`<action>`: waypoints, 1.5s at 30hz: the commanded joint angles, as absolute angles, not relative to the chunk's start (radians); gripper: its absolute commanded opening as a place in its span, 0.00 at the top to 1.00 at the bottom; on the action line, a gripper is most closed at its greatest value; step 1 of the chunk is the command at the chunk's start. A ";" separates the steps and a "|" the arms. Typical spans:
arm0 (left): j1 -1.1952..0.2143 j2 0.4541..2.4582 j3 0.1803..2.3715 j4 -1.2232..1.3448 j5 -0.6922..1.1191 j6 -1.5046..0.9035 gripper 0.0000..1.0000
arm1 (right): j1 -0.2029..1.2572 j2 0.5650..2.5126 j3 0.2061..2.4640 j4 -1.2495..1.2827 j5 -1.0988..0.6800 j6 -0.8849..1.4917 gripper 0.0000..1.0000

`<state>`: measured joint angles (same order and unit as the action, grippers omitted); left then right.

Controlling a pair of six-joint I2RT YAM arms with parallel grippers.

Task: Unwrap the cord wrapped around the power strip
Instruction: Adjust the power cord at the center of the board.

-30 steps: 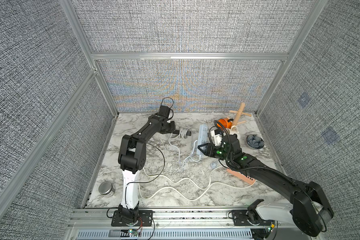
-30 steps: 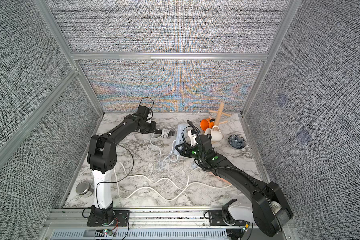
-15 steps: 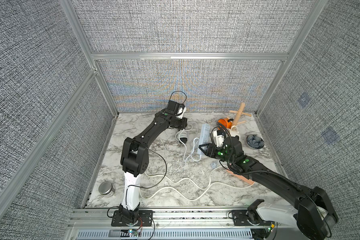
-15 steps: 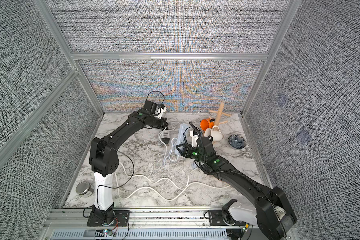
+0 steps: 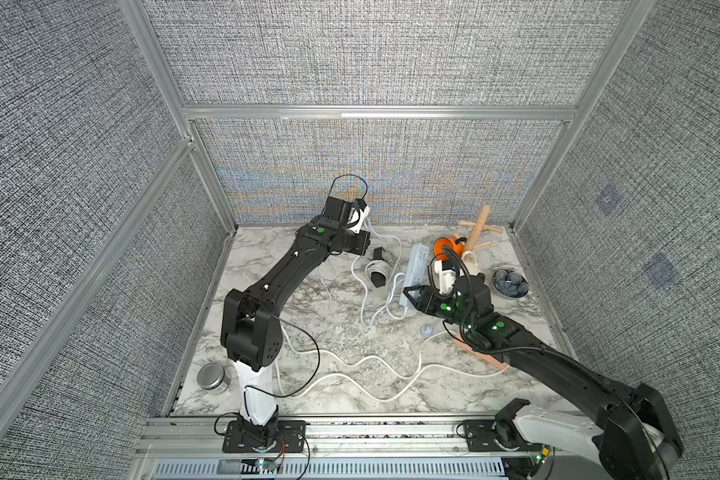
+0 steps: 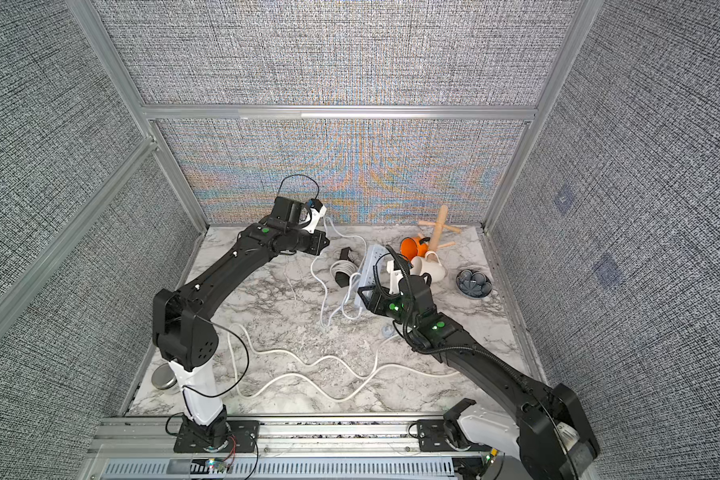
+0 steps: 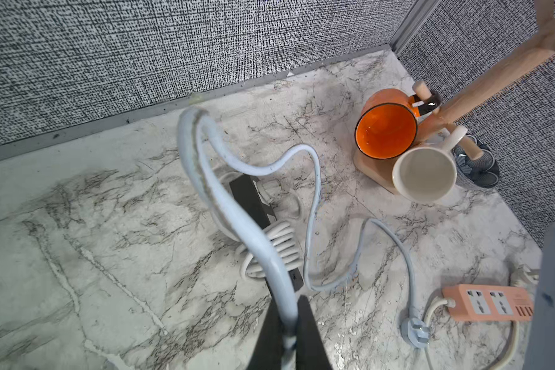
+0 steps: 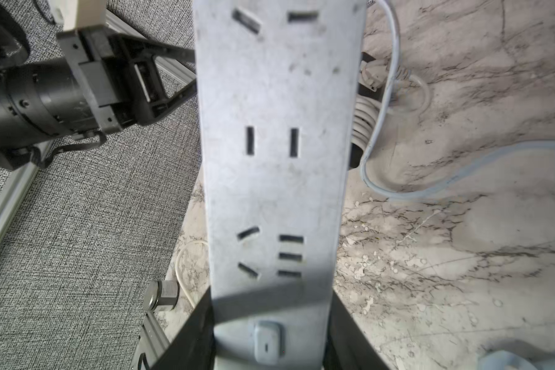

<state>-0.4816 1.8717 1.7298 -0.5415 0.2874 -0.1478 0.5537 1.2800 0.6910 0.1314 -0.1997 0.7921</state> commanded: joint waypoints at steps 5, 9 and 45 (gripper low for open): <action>-0.442 1.698 1.525 -0.667 0.065 -0.200 1.00 | 0.524 1.168 0.599 0.071 -0.051 0.895 1.00; -0.340 1.608 1.424 -0.690 0.059 -0.239 1.00 | 0.459 1.092 0.500 0.066 -0.029 0.948 1.00; 0.080 1.755 1.217 -0.567 -0.183 -0.322 1.00 | -0.169 0.970 0.465 -0.159 -0.179 0.657 1.00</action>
